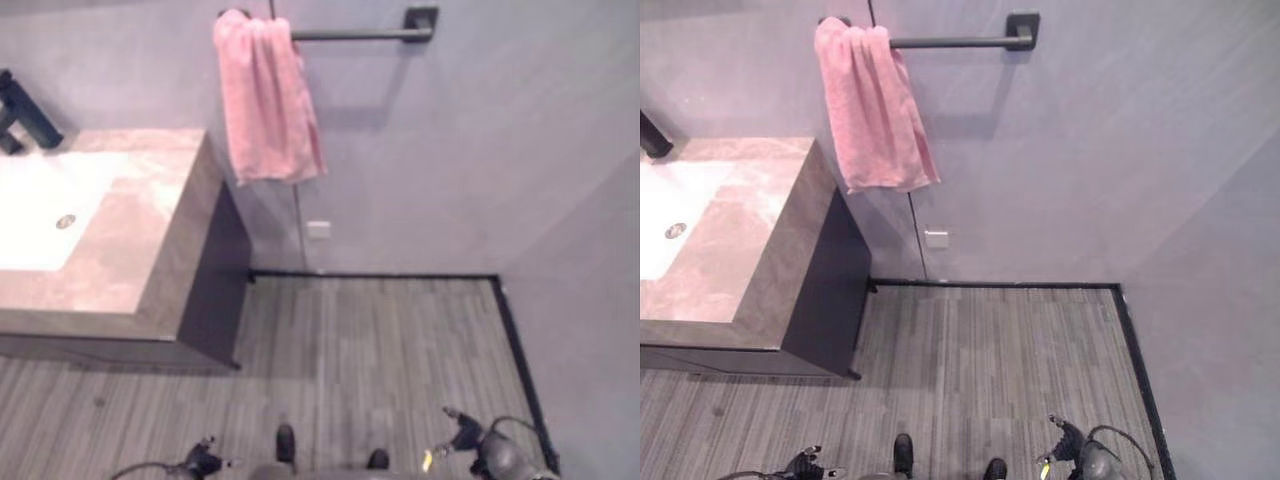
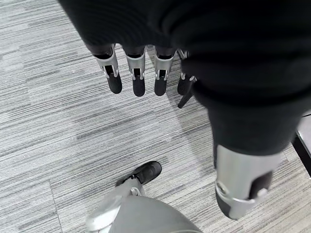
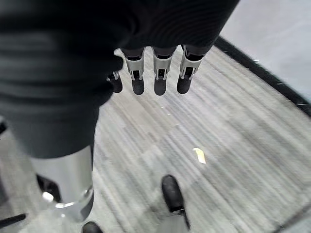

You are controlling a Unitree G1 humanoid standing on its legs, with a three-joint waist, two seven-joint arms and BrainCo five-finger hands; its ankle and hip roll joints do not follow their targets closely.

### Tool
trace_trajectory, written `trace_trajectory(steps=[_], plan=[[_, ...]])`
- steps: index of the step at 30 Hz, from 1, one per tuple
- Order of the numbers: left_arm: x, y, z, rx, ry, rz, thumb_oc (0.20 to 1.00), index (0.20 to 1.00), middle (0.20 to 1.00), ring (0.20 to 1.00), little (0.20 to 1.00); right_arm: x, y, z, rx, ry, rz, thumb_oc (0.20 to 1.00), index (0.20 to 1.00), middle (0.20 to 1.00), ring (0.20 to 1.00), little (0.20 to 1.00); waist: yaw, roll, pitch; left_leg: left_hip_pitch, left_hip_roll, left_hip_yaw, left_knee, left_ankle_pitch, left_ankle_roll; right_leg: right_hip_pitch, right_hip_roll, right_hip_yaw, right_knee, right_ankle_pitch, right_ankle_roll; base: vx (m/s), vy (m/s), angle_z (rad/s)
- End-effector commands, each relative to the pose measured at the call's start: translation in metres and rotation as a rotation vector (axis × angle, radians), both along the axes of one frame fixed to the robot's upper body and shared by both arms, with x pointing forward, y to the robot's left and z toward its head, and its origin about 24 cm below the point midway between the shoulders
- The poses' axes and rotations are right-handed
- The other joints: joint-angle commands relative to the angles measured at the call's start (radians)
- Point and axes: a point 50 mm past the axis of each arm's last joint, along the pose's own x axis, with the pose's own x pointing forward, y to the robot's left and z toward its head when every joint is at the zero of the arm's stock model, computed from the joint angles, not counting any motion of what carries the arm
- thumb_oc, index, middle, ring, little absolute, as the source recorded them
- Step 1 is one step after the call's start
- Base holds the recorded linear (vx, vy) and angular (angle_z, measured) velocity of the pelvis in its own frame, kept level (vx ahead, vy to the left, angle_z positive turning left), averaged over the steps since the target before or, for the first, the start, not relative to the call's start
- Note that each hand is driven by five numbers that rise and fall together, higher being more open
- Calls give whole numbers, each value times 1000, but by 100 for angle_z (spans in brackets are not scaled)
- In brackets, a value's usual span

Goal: Put brush and paste in cup on sink, flatten towel.

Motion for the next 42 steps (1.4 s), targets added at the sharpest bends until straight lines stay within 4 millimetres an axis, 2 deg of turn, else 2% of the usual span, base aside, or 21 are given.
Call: trace_trajectory(steps=[1,8,10,11,12,13,14,15,17,19,20,21,22,25,29,32,36,38,39,40,42], plan=[[15,12,6,38,-28,3,1000,1000,1000,1000,1000,12,11,0,36,-37,-16,1000,1000,1000,1000,1000,10,-52,5,24,-51,-74,49,-119,42,16,-15,32,10,-20,34,63,198,-10],[16,12,7,49,-40,-39,1000,1000,1000,1000,1000,20,36,-2,102,-73,4,1000,1000,1000,1000,1000,38,-49,8,53,-79,-58,79,-167,89,-10,-48,81,117,-29,55,53,198,-16],[20,13,9,57,-61,-55,1000,1000,1000,1000,1000,29,42,3,115,-119,21,1000,1000,1000,1000,1000,44,-45,22,61,-82,-44,95,-183,107,-44,-64,87,201,-15,68,3,185,-12],[22,13,10,57,-78,-64,1000,1000,1000,1000,1000,34,44,6,117,-143,43,1000,1000,1000,1000,1000,49,-40,32,69,-84,-36,99,-186,117,-80,-75,96,270,16,82,-10,124,-33],[22,13,10,57,-78,-64,1000,1000,1000,1000,1000,34,44,6,117,-143,43,1000,1000,1000,1000,1000,51,-41,32,69,-85,-33,99,-186,118,-85,-77,100,276,14,83,-39,171,-64],[28,14,14,63,-108,-80,1000,1000,1000,1000,1000,50,50,18,136,-218,106,1000,1000,1000,1000,1000,33,-32,64,80,-88,-32,100,-177,127,-160,-71,152,415,62,98,-18,132,-65],[30,15,15,65,-120,-92,1000,1000,1000,1000,1000,54,50,22,144,-240,112,1000,1000,1000,1000,1000,33,-29,74,83,-85,-30,102,-178,129,-177,-67,147,435,51,96,30,145,-50],[29,16,15,67,-116,-99,1000,1000,1000,1000,1000,56,51,26,155,-260,122,1000,1000,1000,1000,1000,36,-29,74,87,-84,-21,103,-183,129,-175,-75,127,397,41,93,117,36,-17],[29,20,17,80,-119,-100,1000,1000,1000,1000,1000,60,50,32,162,-289,139,1000,1000,1000,1000,1000,37,-26,78,94,-73,-18,103,-195,117,-153,-60,125,242,25,77,139,-29,-12],[30,21,16,119,-95,-159,1000,1000,1000,1000,1000,71,54,41,174,-330,173,1000,1000,1000,1000,1000,45,-32,88,97,-56,1,120,-215,105,-169,-81,114,66,83,90,161,-89,-22],[32,22,17,132,-93,-171,1000,1000,1000,1000,1000,72,57,43,172,-334,198,1000,1000,1000,1000,1000,38,-40,96,113,-47,2,127,-229,102,-174,-79,147,56,97,94,252,-155,-23],[37,24,19,143,-100,-184,1000,1000,1000,1000,1000,72,58,43,169,-327,219,1000,1000,1000,1000,1000,28,-51,94,119,-46,-15,135,-234,96,-166,-66,203,64,83,90,306,-199,-10],[39,25,20,141,-105,-192,1000,1000,1000,1000,1000,68,57,40,154,-305,231,1000,1000,1000,1000,1000,26,-62,88,135,-35,-21,136,-232,92,-166,-49,218,76,82,83,339,-234,18],[39,26,20,136,-108,-161,1000,1000,1000,1000,1000,59,45,33,122,-256,199,1000,1000,1000,1000,1000,18,-70,62,157,-5,-41,129,-206,70,-141,-20,178,79,74,75,314,-222,35],[44,26,24,108,-158,-118,1000,1000,1000,1000,1000,53,32,29,156,-250,74,1000,1000,1000,1000,1000,6,-60,40,153,21,-61,106,-163,45,-113,-5,121,57,55,63,221,-134,44],[44,25,27,71,-206,-88,1000,1000,1000,1000,1000,50,26,31,210,-279,-13,1000,1000,1000,1000,1000,9,-50,34,163,38,-66,94,-147,35,-116,3,109,92,20,52,203,-71,7],[42,30,30,60,-226,-71,1000,1000,1000,1000,1000,51,26,35,239,-303,-18,1000,1000,1000,1000,1000,13,-48,40,163,47,-74,115,-127,27,-124,8,111,130,-7,39,138,-85,-9],[39,36,32,61,-228,-69,1000,1000,1000,1000,1000,56,27,43,228,-305,90,1000,1000,1000,1000,1000,21,-52,47,148,54,-74,169,-113,19,-122,23,116,134,-29,23,132,-168,4],[37,39,35,63,-224,-97,1000,1000,1000,1000,1000,55,20,47,182,-298,139,1000,1000,1000,1000,1000,34,-57,61,102,48,-80,280,-74,6,-98,38,127,121,-42,5,109,-161,3],[37,39,35,63,-224,-97,1000,1000,1000,1000,1000,55,20,47,182,-298,139,1000,1000,1000,1000,1000,33,-56,61,98,48,-81,289,-78,6,-98,39,126,120,-41,4,88,-164,6],[43,45,41,80,-246,-113,1000,1000,1000,1000,1000,54,10,53,151,-315,143,1000,1000,1000,1000,1000,46,-69,90,14,38,-97,455,-16,-1,-64,51,131,103,-50,-19,33,-155,5]])
